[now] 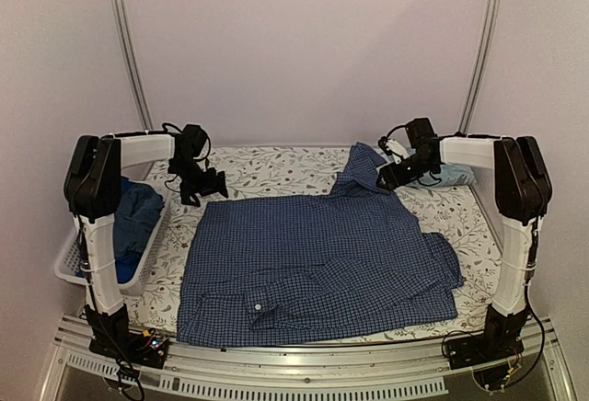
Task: Fold and stack the mixed laundry pile
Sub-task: Pick up the 1/3-folded shirt from the center of the board.
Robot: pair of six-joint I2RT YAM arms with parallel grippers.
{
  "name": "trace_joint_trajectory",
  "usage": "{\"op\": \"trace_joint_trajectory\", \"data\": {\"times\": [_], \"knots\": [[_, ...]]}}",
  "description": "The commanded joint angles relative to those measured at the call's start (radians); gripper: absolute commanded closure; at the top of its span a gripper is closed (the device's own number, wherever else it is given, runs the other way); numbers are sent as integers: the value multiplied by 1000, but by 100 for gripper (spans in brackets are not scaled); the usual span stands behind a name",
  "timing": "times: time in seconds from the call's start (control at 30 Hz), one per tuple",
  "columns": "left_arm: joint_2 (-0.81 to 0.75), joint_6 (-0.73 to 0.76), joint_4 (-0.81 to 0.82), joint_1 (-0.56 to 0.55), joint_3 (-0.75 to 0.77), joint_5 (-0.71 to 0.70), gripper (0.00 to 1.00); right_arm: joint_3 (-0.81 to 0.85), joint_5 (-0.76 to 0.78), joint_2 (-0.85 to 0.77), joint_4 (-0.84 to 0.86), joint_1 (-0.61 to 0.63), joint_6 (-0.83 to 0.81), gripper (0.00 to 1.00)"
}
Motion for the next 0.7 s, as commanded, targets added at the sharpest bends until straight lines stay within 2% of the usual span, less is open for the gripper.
{"op": "trace_joint_trajectory", "data": {"times": [0.0,0.17,0.33,0.53,0.67], "knots": [[-2,9,25,14,-7,30,6,-7,1,-10,82,-11,-69,32],[11,19,25,18,8,36,6,80,-20,68,31,-10,-95,35],[17,9,24,25,12,32,5,66,-88,82,28,-8,-133,33],[45,-1,24,31,28,23,5,84,-43,129,32,-8,-162,35],[76,7,21,31,50,20,10,131,-18,174,23,-7,-165,42]]}}
